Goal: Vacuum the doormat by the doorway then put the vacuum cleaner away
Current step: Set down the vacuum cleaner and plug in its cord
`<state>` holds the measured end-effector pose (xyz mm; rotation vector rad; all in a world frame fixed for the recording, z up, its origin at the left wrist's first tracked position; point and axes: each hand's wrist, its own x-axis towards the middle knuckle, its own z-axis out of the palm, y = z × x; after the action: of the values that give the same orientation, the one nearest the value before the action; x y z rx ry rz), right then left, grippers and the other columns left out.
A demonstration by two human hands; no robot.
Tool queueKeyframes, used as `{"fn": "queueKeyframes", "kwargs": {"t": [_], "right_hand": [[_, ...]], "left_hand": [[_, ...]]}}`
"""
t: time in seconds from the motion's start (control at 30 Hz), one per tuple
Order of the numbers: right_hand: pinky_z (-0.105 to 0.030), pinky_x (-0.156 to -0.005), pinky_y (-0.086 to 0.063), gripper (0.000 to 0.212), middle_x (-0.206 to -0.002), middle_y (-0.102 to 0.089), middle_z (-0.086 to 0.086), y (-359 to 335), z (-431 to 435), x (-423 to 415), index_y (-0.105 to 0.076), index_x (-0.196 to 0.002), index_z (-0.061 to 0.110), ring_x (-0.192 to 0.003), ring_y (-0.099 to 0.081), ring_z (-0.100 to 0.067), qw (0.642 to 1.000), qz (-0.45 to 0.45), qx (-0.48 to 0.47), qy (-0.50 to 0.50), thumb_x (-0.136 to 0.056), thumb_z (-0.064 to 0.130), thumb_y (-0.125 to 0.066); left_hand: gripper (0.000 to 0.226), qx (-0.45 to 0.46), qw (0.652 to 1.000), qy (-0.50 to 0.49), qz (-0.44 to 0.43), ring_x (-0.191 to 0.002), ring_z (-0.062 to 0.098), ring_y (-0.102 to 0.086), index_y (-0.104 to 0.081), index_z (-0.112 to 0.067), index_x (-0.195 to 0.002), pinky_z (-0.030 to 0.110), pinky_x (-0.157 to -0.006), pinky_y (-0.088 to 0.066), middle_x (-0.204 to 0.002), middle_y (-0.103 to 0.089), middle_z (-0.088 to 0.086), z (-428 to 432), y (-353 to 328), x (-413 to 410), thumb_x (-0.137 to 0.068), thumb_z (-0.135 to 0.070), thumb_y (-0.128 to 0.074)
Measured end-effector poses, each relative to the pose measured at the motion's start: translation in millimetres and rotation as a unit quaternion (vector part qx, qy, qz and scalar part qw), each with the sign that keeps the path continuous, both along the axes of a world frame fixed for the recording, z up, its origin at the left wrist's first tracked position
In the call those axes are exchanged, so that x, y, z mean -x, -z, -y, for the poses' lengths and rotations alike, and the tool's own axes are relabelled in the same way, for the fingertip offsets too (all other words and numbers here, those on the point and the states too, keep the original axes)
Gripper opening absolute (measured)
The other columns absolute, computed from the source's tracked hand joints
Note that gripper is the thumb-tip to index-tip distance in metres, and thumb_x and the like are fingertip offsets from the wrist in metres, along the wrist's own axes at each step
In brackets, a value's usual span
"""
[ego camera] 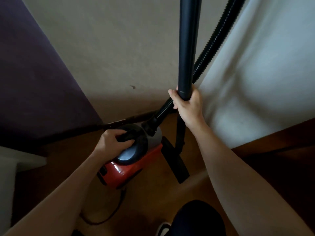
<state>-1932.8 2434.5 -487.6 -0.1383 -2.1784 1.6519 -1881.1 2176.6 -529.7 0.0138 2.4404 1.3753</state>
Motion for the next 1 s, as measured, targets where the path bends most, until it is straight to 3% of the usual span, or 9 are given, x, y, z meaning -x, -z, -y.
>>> {"fn": "queueKeyframes", "kwargs": {"t": [0.17,0.33,0.43,0.57,0.73,0.87,1.0], "right_hand": [[-0.046,-0.062,-0.051,0.019,-0.071,-0.056,-0.005,37,-18,19,-0.058,-0.077,0.032,-0.06,-0.055,-0.027,0.999,-0.033,0.022,0.021,-0.078,0.035,-0.077],[-0.046,-0.05,-0.046,0.024,-0.06,-0.049,-0.004,56,-34,33,-0.054,-0.075,0.022,-0.047,-0.049,-0.024,0.997,-0.062,0.02,0.035,-0.082,0.017,-0.075],[-0.037,-0.049,-0.046,0.024,-0.06,-0.051,0.0,68,-45,37,-0.054,-0.075,0.02,-0.046,-0.051,-0.019,0.996,-0.074,0.035,0.039,-0.083,0.011,-0.075],[-0.032,-0.051,-0.046,0.022,-0.063,-0.054,0.0,86,-57,40,-0.056,-0.075,0.022,-0.05,-0.051,-0.02,0.993,-0.074,0.075,0.06,-0.08,0.012,-0.076],[-0.031,-0.051,-0.046,0.025,-0.063,-0.057,0.009,102,-69,44,-0.062,-0.071,0.033,-0.05,-0.053,-0.017,0.989,-0.08,0.094,0.085,-0.077,0.011,-0.075],[-0.034,-0.055,-0.047,0.021,-0.063,-0.054,0.0,106,-82,52,-0.059,-0.075,0.026,-0.049,-0.052,-0.022,0.991,-0.085,0.072,0.078,-0.079,0.011,-0.072],[-0.026,-0.051,-0.046,0.025,-0.065,-0.055,-0.003,109,-82,59,-0.059,-0.08,0.023,-0.05,-0.053,-0.019,0.989,-0.092,0.061,0.095,-0.077,0.001,-0.069]], "left_hand": [[0.015,0.012,0.999,0.034,-0.014,-0.04,-0.001,-0.057,-0.074,-0.021,-0.081,0.014,-0.04,-0.041,-0.048,-0.064,-0.013,-7,47,21,-0.085,-0.007,-0.077],[0.013,0.002,0.997,0.068,-0.03,-0.045,0.006,-0.063,-0.072,-0.021,-0.085,0.018,-0.04,-0.045,-0.055,-0.068,-0.004,-14,75,38,-0.088,-0.009,-0.074],[0.01,0.006,0.995,0.096,-0.04,-0.048,0.007,-0.064,-0.073,-0.02,-0.084,0.019,-0.043,-0.046,-0.058,-0.07,-0.006,-22,89,47,-0.089,-0.012,-0.073],[0.009,0.008,0.994,0.1,-0.042,-0.051,0.005,-0.066,-0.074,-0.021,-0.085,0.02,-0.046,-0.048,-0.06,-0.071,-0.008,-34,107,56,-0.088,-0.013,-0.075],[0.011,0.006,0.995,0.079,-0.056,-0.067,0.01,-0.072,-0.075,-0.026,-0.084,0.031,-0.06,-0.059,-0.076,-0.075,-0.002,-51,127,66,-0.087,-0.016,-0.076],[0.007,0.027,0.992,0.101,-0.074,-0.065,0.008,-0.069,-0.075,-0.024,-0.087,0.024,-0.058,-0.051,-0.071,-0.071,-0.008,-67,138,77,-0.086,-0.017,-0.076],[0.004,0.03,0.99,0.114,-0.074,-0.061,0.004,-0.067,-0.077,-0.019,-0.089,0.02,-0.057,-0.049,-0.069,-0.069,-0.011,-76,139,86,-0.086,-0.017,-0.077]]}}
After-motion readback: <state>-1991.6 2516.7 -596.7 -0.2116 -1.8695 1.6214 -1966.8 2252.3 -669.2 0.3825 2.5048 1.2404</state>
